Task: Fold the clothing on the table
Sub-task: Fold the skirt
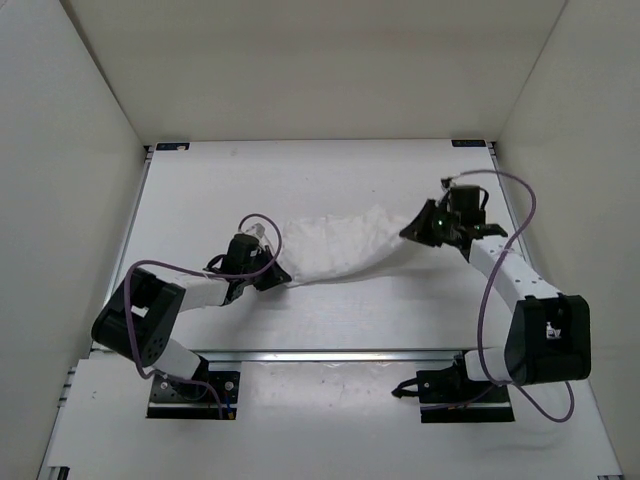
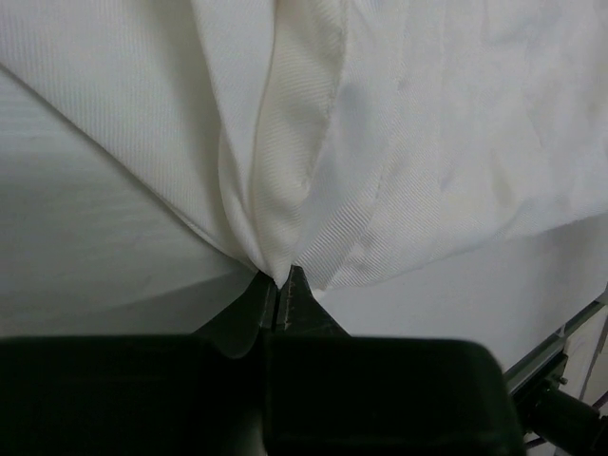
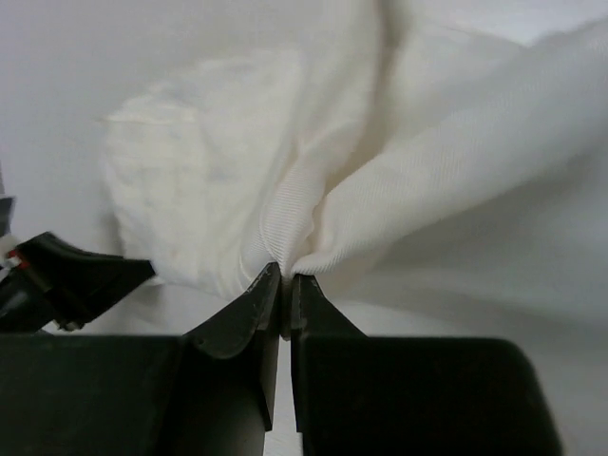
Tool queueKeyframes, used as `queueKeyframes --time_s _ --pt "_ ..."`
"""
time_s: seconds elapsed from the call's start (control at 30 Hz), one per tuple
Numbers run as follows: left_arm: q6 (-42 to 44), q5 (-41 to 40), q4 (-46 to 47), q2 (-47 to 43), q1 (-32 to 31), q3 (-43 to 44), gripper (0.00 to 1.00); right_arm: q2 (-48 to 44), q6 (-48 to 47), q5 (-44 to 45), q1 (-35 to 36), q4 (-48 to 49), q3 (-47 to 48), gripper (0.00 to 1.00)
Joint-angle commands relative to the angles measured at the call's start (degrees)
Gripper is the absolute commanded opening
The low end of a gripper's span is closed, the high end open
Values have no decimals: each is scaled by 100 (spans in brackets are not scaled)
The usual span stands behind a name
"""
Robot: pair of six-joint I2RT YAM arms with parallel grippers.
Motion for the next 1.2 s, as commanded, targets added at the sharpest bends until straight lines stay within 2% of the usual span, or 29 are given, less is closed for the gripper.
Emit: queueKeyframes --time_s 0.0,0.2,0.37,0.43,0.6,0.67,0.7,0.73,0.77,0.8,0.93,1.07,1.17 --pt "-198 1 374 199 -19 266 0 247 -1097 189 699 -768 1312 0" --pt "-242 80 559 499 25 486 0 1362 -1301 -83 2123 -594 2545 0" --pt "-250 159 630 534 60 425 0 2478 -1608 39 3197 -707 3459 0" --pt "-224 168 717 543 78 363 0 2830 -1495 -12 3600 -690 3591 0" --pt "-224 326 761 490 130 310 1 3288 -1239 -285 3849 -320 3425 0" --pt "-206 396 752 464 148 319 9 3517 -1292 -531 3875 -390 3548 3" --pt "-198 388 709 455 157 310 22 3640 -1318 -662 3866 -539 3731 7" --pt "-233 431 726 420 192 267 31 3658 -1327 -716 3875 -619 3776 17" --pt "-250 466 744 376 218 205 45 3589 -1371 -664 3910 -663 3812 25" --pt "-320 519 744 289 288 179 53 3440 -1389 -568 3928 -672 3769 28" --pt "-505 651 464 -220 552 -111 64 2571 -1354 -33 3954 -725 3488 37" --pt "-488 818 85 -967 754 -392 67 1893 -1249 592 3823 -488 2951 43" --pt "-426 827 -318 -1599 816 -585 70 1392 -1003 690 3585 -207 2486 45"
